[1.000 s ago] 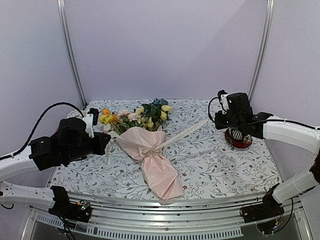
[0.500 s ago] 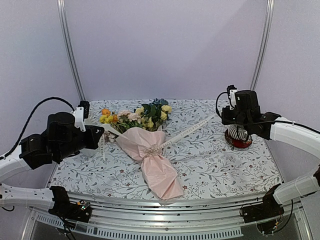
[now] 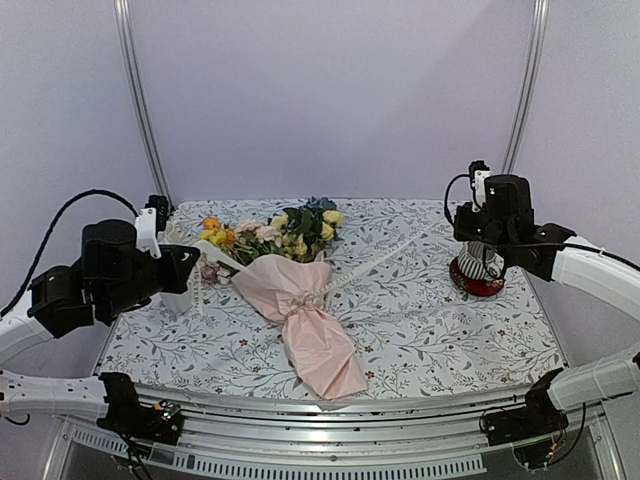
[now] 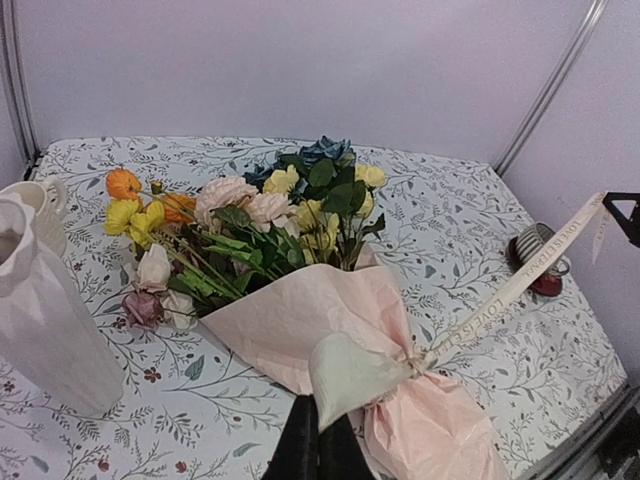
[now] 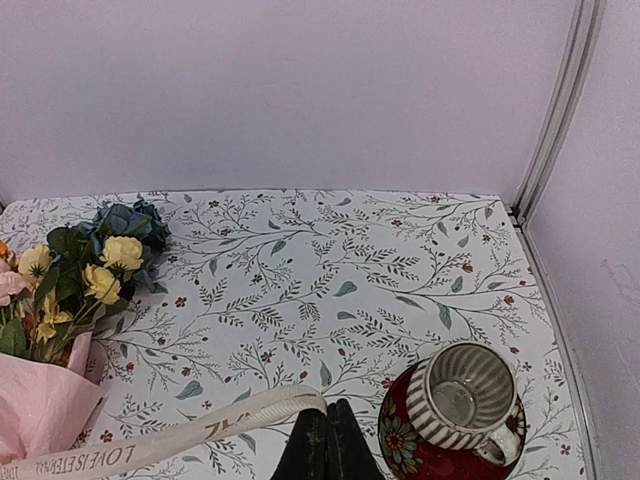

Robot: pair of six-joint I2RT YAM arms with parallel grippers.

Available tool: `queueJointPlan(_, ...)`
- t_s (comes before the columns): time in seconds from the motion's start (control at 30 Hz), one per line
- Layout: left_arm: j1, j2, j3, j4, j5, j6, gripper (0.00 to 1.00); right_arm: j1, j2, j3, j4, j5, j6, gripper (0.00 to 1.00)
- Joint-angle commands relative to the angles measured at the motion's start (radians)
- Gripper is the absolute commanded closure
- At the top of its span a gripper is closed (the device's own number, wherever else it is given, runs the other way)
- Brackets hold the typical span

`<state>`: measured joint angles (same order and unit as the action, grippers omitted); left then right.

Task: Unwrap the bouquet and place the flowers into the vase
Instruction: Untie the ribbon from the tied bouquet.

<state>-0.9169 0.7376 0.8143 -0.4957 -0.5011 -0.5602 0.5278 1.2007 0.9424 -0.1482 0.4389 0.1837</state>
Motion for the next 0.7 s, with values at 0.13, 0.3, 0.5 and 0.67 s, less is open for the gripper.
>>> queueJointPlan(0.13,0.013,-0.037,0.044,-0.031,-0.029,0.016,1.0,-0.007,-0.041,-0.014,0.015,0.043,0.013,0.98)
queueJointPlan(0.3,0.013,-0.054,0.051,-0.042,-0.037,0.016,1.0,-0.011,-0.06,-0.015,0.016,0.062,0.016,0.98)
queueJointPlan(0.5,0.015,-0.069,0.058,-0.047,-0.043,0.017,1.0,-0.014,-0.076,-0.018,0.018,0.077,0.016,0.98)
queueJointPlan(0.67,0.015,-0.08,0.062,-0.048,-0.049,0.021,1.0,-0.017,-0.091,-0.026,0.025,0.094,0.026,0.98)
